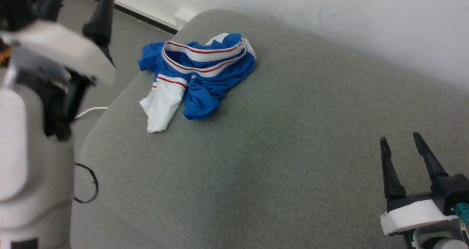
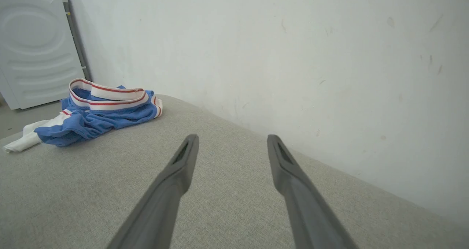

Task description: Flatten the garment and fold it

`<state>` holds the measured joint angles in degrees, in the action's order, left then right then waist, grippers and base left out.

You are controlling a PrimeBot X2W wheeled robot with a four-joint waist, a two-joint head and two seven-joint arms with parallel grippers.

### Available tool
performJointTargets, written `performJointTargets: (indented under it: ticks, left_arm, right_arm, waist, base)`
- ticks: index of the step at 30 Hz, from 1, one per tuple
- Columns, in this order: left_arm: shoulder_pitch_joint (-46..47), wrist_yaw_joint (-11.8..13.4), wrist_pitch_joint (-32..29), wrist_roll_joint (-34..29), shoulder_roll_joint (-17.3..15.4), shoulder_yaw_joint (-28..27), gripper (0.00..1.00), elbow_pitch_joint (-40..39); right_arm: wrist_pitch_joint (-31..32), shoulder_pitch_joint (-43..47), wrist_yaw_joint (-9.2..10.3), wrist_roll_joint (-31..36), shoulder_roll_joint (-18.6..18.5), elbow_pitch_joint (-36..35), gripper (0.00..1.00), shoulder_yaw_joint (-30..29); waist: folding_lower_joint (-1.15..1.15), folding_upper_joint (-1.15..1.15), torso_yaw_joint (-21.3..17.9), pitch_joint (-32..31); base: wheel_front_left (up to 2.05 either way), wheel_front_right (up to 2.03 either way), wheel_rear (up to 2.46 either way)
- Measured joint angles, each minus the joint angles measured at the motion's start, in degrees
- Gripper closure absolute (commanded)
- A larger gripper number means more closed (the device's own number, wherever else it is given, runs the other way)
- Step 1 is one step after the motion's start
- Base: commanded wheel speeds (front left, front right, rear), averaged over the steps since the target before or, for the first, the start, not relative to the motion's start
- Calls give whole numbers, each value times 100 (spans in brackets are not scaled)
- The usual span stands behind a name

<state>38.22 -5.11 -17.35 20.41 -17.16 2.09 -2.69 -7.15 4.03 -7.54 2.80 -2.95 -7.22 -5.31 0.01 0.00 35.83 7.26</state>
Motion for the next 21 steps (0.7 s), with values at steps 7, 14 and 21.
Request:
performJointTargets:
  ticks: [7, 14, 21]
  left_arm:
    - [1010, -144, -733, 347, -517, 112, 0, 1337]
    - [1261, -190, -1191, 838, -913, 147, 0, 2397]
    - [1268, -192, -1934, 1438, -946, 343, 0, 3037]
  right_arm:
    - [264, -162, 0, 299, 1, -487, 0, 71]
    - [558, -340, 0, 578, 3, -1127, 0, 88]
    - [764, -375, 0, 633, 9, -1570, 0, -2]
  waist:
    - [0, 0, -393, 503]
    - [0, 0, -838, 1001]
    - [-1, 0, -1216, 1507]
  base:
    - [0, 0, 0]
    - [0, 0, 0]
    - [0, 0, 0]
